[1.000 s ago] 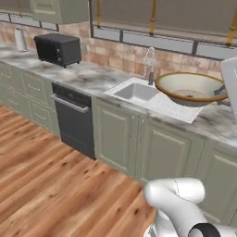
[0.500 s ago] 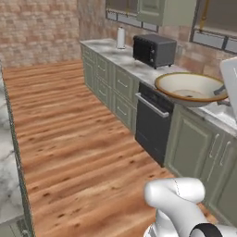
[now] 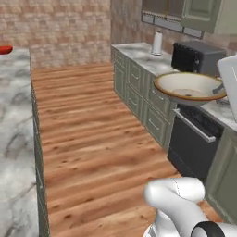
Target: Pick up the bowls from the cabinet and place each bowl in front of a stool on the dining counter.
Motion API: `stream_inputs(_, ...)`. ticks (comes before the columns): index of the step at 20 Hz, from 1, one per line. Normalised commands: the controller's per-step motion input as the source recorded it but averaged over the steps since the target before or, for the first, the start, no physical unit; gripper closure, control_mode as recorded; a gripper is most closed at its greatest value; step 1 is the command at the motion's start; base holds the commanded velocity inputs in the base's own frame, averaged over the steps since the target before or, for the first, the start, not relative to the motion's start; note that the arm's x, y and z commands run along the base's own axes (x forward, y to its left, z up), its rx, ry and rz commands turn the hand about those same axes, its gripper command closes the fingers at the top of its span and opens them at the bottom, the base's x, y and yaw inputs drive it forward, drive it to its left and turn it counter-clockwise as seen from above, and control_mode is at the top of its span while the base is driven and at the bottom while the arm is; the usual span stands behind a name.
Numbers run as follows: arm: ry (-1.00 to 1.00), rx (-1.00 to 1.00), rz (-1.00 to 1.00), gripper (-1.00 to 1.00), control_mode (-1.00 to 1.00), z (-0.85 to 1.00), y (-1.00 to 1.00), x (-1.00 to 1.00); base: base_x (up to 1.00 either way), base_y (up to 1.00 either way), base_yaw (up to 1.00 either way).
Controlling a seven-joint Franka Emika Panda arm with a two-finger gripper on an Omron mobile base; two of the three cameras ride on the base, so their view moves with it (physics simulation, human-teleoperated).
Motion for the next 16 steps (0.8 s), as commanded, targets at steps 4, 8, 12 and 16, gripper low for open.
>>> stream_inputs(4,0.0,0.0,0.0,1.0,1.0,0.0,0.0,0.0,1.0,0.0,0.32)
stream_inputs(8,0.0,0.0,0.0,1.0,1.0,0.0,0.0,0.0,1.0,0.0,0.32)
stream_inputs(12,0.0,0.0,0.0,1.0,1.0,0.0,0.0,0.0,1.0,0.0,0.3)
stream_inputs(16,0.0,0.0,0.0,1.0,1.0,0.0,0.0,0.0,1.0,0.0,0.25)
